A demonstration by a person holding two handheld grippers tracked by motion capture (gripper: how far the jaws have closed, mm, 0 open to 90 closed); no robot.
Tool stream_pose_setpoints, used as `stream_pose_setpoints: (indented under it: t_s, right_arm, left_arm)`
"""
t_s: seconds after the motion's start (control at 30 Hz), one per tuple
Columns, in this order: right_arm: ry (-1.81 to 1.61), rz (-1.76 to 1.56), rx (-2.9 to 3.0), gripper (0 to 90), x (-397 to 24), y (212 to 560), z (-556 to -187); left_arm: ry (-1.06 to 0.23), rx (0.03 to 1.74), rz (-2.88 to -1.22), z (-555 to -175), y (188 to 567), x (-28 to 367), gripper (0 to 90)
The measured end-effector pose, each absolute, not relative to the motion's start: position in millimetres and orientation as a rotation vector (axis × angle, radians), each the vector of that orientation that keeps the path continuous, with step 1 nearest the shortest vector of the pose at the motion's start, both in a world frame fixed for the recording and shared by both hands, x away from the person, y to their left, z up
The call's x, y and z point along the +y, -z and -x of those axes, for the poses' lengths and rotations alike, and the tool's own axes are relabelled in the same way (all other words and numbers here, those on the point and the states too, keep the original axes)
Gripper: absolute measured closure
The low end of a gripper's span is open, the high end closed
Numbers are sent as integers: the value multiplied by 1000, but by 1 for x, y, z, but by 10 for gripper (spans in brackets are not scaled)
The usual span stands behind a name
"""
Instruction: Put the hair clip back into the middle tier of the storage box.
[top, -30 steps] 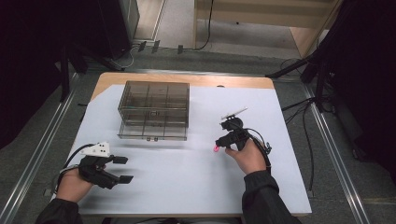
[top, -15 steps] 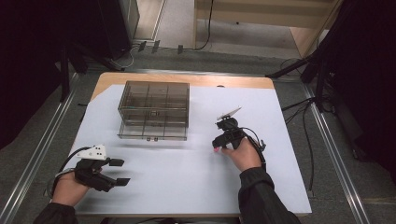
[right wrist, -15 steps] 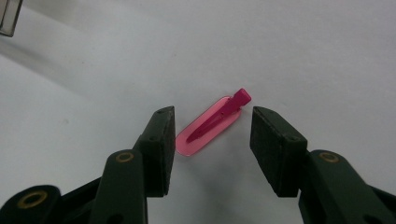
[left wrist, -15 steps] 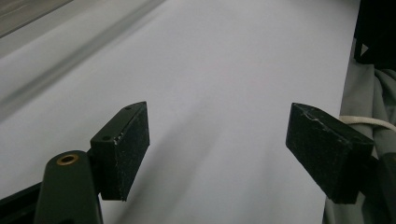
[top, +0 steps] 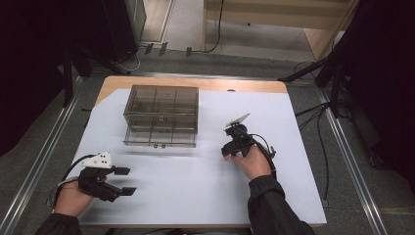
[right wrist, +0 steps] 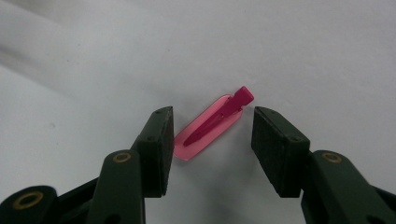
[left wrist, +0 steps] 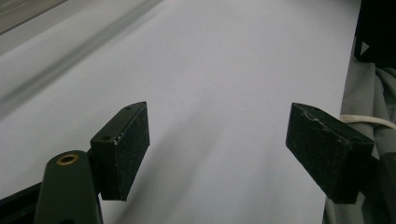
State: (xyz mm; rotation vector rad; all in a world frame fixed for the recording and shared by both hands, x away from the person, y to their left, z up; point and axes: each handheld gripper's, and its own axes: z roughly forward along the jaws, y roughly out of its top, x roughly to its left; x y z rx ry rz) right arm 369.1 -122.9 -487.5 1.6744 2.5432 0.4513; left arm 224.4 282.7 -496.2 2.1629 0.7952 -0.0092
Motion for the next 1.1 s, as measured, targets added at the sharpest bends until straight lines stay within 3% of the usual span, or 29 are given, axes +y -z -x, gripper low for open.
stream_pose_setpoints:
  t_s: [0.27,0.73,0.9,1.1]
  right_arm:
    - [-420,-1647,2525,513,-115,489,-369]
    - [-358,-1542,2547,646,-114,489,-367]
    - [-354,-1525,2575,765,-115,488,-367]
    - [-360,-1538,2584,774,-116,488,-368]
  left_arm:
    - [5,797,-2165,-224,496,282,225]
    - [6,797,-2166,-224,496,282,225]
    - [8,797,-2169,-224,496,282,225]
    - [7,795,-2169,-224,496,282,225]
